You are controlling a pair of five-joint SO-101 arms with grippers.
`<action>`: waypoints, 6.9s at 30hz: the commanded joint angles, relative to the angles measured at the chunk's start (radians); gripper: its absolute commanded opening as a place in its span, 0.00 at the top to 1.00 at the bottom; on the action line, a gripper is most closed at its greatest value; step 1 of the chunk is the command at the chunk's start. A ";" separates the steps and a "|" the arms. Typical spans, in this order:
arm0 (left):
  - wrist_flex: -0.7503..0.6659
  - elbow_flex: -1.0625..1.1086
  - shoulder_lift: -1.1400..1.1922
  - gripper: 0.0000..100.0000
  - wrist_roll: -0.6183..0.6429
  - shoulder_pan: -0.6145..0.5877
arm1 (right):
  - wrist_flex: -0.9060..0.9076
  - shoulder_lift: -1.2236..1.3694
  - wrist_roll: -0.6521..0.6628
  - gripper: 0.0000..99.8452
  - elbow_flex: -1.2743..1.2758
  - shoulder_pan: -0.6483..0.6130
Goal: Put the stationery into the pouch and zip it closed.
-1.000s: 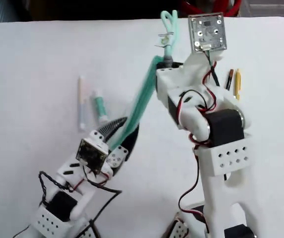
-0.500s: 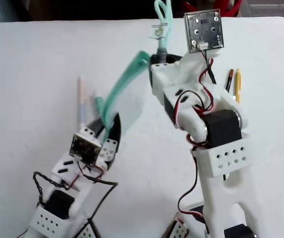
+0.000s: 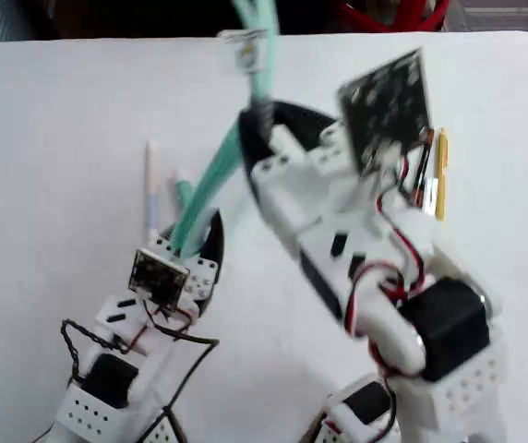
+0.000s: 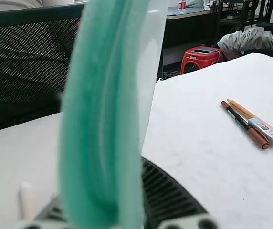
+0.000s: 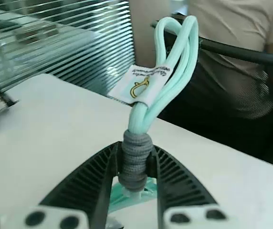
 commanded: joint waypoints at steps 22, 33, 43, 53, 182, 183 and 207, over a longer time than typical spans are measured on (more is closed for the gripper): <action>0.359 -0.325 -0.013 0.98 0.061 0.127 | -0.236 0.104 0.000 0.98 0.376 0.176; 0.247 -0.232 -0.013 0.98 0.060 0.082 | -0.286 0.111 0.003 0.98 0.491 0.309; 0.192 -0.158 -0.013 0.84 0.169 0.084 | -0.398 0.111 0.003 0.98 0.655 0.367; -0.006 -0.026 -0.012 0.92 0.077 0.104 | -0.394 0.107 -0.002 0.98 0.658 0.367; -0.020 -0.052 -0.007 0.98 -0.117 0.035 | -0.108 -0.378 0.290 0.98 0.333 -0.344; -0.020 -0.052 -0.007 0.98 -0.117 0.035 | -0.108 -0.377 0.290 0.98 0.316 -0.346; -0.009 -0.051 -0.007 0.98 -0.109 -0.004 | 0.154 -0.644 0.299 0.71 0.468 0.114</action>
